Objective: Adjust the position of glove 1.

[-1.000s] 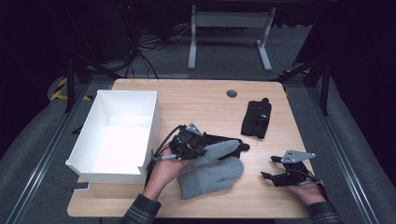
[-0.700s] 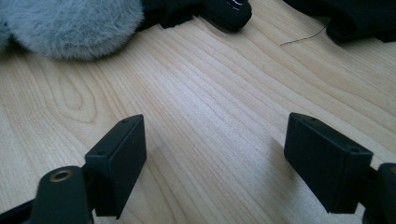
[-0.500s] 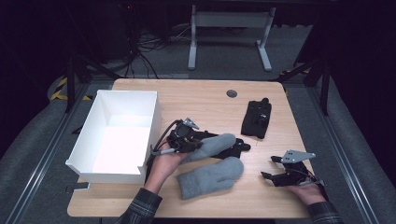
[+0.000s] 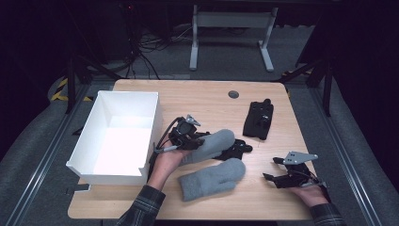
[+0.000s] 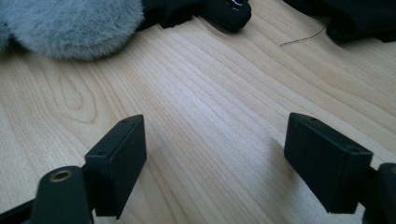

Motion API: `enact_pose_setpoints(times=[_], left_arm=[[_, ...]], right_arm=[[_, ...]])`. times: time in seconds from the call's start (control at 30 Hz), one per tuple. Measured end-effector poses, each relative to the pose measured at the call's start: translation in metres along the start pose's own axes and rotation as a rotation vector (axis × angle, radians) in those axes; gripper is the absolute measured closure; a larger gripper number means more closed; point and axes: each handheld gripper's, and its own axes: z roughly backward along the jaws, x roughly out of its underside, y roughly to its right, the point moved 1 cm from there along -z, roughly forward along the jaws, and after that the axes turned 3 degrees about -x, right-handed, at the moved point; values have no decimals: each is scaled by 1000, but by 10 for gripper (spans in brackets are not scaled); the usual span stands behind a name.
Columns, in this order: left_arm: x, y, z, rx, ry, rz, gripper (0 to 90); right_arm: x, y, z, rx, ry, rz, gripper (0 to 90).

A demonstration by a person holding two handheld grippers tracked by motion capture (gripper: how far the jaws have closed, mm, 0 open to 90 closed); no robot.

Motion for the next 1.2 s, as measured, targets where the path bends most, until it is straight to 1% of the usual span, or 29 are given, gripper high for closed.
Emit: enact_pose_setpoints(times=[0.07, 0.1, 0.13, 0.17, 0.2, 0.23, 0.3, 0.33, 0.4, 0.43, 0.47, 0.5, 0.57, 0.67, 0.73, 0.8, 0.87, 0.9, 1.03, 1.2], left_arm=[[0, 0, 1, 10, 9, 0, 615], [0, 0, 1, 20, 10, 1, 608], [0, 0, 1, 42, 9, 1, 590], [0, 0, 1, 42, 9, 1, 571], [1, 0, 1, 58, 6, -5, 571], [1, 1, 1, 70, 11, -8, 550], [1, 3, 0, 82, 9, -19, 531], [2, 4, 0, 77, -2, -26, 541], [2, 5, -2, 70, -21, -47, 669], [2, 5, -3, 70, -29, -50, 755], [2, 5, -2, 74, -29, -51, 812], [2, 6, -2, 75, -27, -52, 836], [2, 6, 1, 83, -24, -47, 855], [2, 9, 6, 86, -17, -53, 861], [2, 13, 13, 90, -9, -59, 863], [1, 19, 19, 82, 2, -76, 864], [0, 24, 26, 83, 5, -87, 864], [0, 27, 29, 78, 14, -91, 864], [0, 37, 42, 84, 27, -94, 864], [-1, 51, 62, 132, 52, -89, 865]], right_arm=[[0, 0, 0, 0, 0, 0, 216], [0, 0, 0, 0, 0, 0, 216], [0, 0, 0, 0, 0, 0, 216], [0, 0, 0, 0, 0, 0, 216], [0, 0, 0, 0, 0, 0, 216], [0, 0, 0, 0, 0, 0, 216], [0, 0, 0, 0, 0, 0, 216], [0, 0, 0, 0, 0, 0, 216], [0, 0, 0, 0, 0, 0, 217], [0, 0, 0, 0, 0, 0, 216], [0, 0, 0, 0, 0, 0, 216], [0, 0, 0, 0, 0, 0, 216], [0, 0, 0, 0, 0, 0, 216], [0, 0, 0, 0, 0, 0, 217], [0, 0, 0, 0, 0, 0, 216], [0, 0, 0, 0, 0, 0, 216], [0, 0, 0, 0, 0, 0, 217], [0, 0, 0, 0, 0, 0, 217], [0, 0, 0, 0, 0, 0, 217], [0, 0, 0, 1, 0, 0, 216]])
